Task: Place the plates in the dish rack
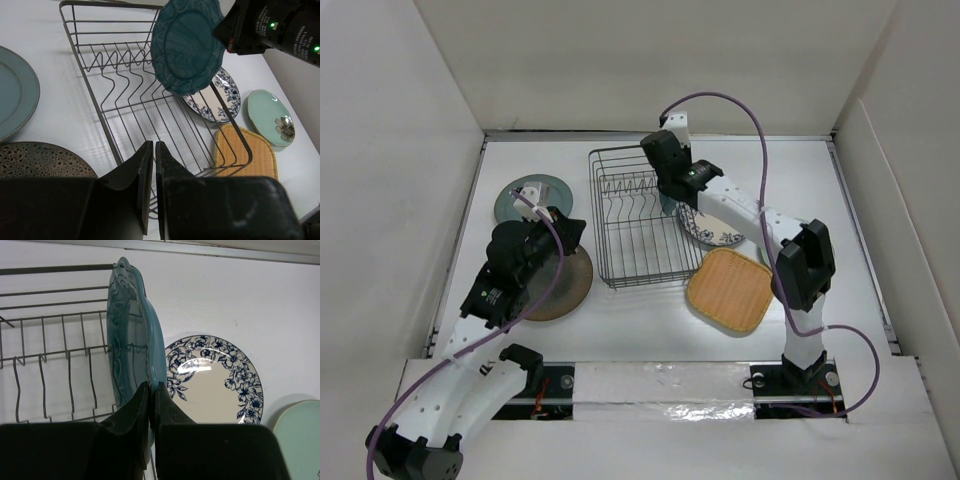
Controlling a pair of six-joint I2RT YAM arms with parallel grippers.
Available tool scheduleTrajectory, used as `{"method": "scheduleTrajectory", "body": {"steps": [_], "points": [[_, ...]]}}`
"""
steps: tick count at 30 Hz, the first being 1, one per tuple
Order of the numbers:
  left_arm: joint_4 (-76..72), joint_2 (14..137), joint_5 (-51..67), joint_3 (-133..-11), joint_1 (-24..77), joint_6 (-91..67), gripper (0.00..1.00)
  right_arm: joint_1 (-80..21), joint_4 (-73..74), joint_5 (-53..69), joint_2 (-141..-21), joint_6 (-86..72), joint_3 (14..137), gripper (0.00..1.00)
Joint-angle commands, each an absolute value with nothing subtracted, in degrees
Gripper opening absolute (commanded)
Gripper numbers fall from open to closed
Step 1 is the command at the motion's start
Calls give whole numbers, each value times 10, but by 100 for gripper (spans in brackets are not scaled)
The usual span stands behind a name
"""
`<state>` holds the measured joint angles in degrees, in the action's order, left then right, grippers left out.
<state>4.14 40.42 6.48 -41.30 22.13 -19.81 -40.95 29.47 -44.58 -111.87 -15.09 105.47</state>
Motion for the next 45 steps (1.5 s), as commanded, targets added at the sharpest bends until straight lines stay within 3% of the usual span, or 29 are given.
{"method": "scheduleTrajectory", "body": {"steps": [1,9,12,13,15,16,19,22,24,25,26,28,34,36,38,40,45], "points": [[22,404,72,-428,224,-200,5,-417,200,-479,-1127,-152,1077,0],[23,407,70,-429,224,-200,7,-388,191,-428,-1151,-144,1107,1],[24,407,69,-428,224,-201,11,-365,171,-375,-1125,-142,1100,32],[24,408,69,-429,224,-201,11,-359,166,-337,-1109,-142,1097,50],[24,410,70,-429,224,-201,13,-350,163,-309,-1092,-148,1088,63],[24,409,70,-428,224,-201,13,-342,160,-278,-1081,-152,1081,73],[24,410,70,-428,224,-200,14,-324,135,-218,-1025,-164,1030,87],[23,413,73,-431,224,-200,14,-295,88,-186,-942,-205,938,87],[23,410,73,-431,224,-200,15,-278,29,-206,-858,-235,823,78],[24,409,72,-429,224,-201,15,-268,8,-212,-826,-243,779,44],[25,406,71,-429,224,-200,15,-238,-13,-207,-798,-270,739,26],[25,405,76,-429,224,-200,15,-179,-37,-155,-741,-305,633,0],[22,410,76,-432,224,-197,15,-135,-55,-85,-706,-335,459,0],[22,410,77,-432,224,-197,15,-112,-73,-66,-711,-352,413,8],[21,408,78,-430,224,-197,15,-98,-83,-42,-733,-363,388,33],[22,407,77,-431,224,-197,15,-89,-95,-35,-752,-370,383,49],[22,403,76,-430,224,-198,16,-66,-120,-25,-815,-386,391,54]]}}
